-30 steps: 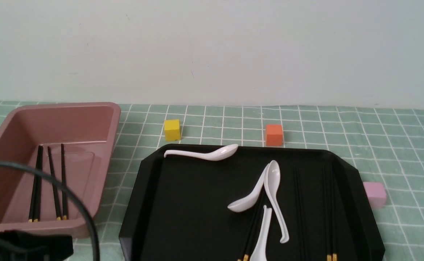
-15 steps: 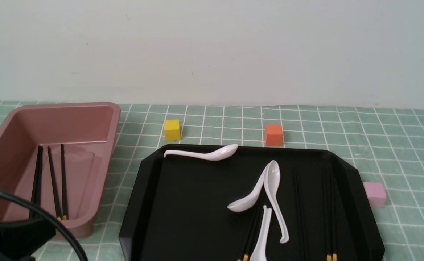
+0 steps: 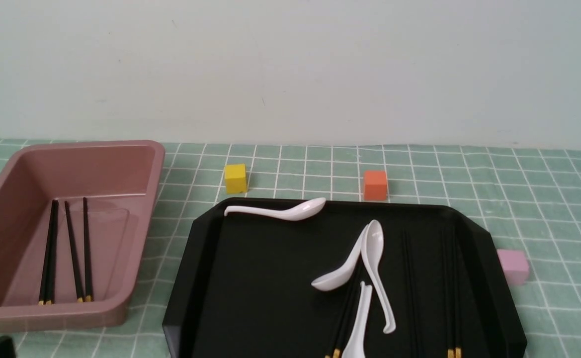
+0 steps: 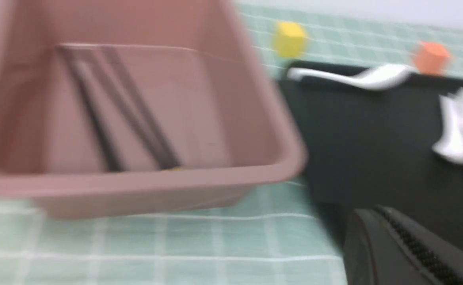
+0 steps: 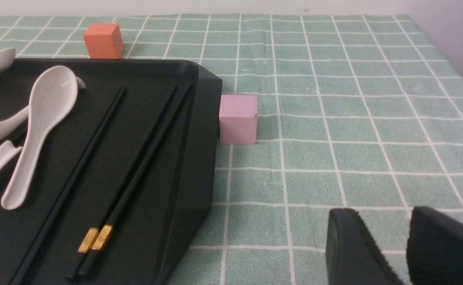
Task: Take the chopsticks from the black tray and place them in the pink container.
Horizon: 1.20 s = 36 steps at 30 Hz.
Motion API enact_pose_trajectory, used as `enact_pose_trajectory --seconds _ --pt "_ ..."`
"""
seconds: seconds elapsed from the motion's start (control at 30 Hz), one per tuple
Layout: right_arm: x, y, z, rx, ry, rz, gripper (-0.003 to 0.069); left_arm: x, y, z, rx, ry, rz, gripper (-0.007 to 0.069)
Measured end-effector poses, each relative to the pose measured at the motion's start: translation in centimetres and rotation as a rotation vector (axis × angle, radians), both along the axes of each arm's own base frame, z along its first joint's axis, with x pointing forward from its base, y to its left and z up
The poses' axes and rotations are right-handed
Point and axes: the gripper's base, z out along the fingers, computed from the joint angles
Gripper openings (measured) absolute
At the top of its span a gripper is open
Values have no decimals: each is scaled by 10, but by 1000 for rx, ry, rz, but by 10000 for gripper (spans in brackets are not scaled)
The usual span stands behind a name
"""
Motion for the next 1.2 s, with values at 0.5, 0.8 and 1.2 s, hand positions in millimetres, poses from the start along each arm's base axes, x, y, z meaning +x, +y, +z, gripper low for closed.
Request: enact_pose_trajectory --seconds 0.5,0.8,1.2 --pt "0 0 0 0 0 0 240 -13 13 -60 -121 -15 179 -12" --pt "0 0 0 0 0 0 240 -13 13 -60 -107 -16 175 -11" --pt "0 0 0 0 0 0 240 -13 13 -60 -54 -22 157 -1"
